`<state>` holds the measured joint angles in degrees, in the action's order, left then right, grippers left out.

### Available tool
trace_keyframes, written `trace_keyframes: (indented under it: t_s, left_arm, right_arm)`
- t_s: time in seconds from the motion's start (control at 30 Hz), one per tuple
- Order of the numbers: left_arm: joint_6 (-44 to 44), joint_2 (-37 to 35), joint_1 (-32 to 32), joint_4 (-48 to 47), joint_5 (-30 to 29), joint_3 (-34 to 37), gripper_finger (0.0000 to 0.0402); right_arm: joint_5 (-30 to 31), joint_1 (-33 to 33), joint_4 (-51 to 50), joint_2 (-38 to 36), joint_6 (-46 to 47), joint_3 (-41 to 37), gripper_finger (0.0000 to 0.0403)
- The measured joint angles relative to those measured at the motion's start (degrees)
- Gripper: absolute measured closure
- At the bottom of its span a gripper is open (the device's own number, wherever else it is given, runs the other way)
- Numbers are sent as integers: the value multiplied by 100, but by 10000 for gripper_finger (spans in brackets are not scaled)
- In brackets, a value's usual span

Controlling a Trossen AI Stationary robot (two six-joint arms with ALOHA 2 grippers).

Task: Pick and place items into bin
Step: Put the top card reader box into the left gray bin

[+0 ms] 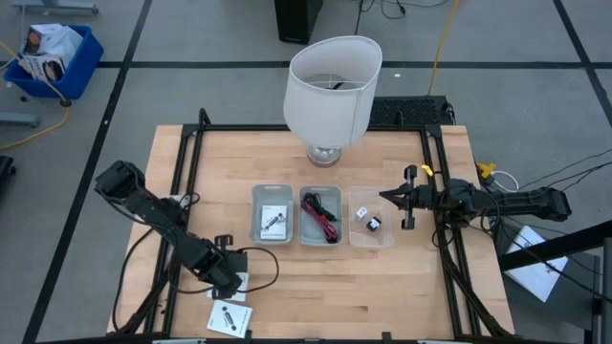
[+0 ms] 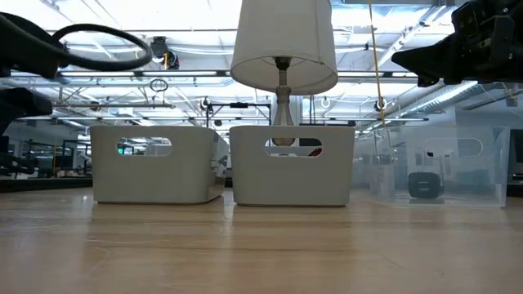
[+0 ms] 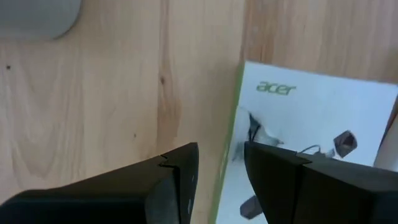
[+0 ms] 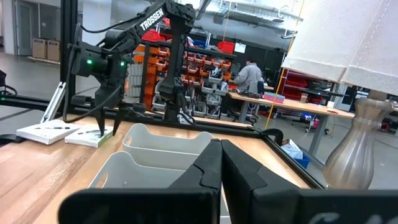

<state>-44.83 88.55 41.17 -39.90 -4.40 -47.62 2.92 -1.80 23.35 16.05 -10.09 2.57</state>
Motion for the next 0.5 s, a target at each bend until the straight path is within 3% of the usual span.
trace_keyframes:
  t_s: [0.3,0.5]
  left_arm:
    - [109,-25,0,1401,37,615,266]
    - [-31,-37,42,1534,42,903,268]
  right_arm:
    - [0,0,0,0,0,0,403]
    - [0,1,-1,0,0,0,403]
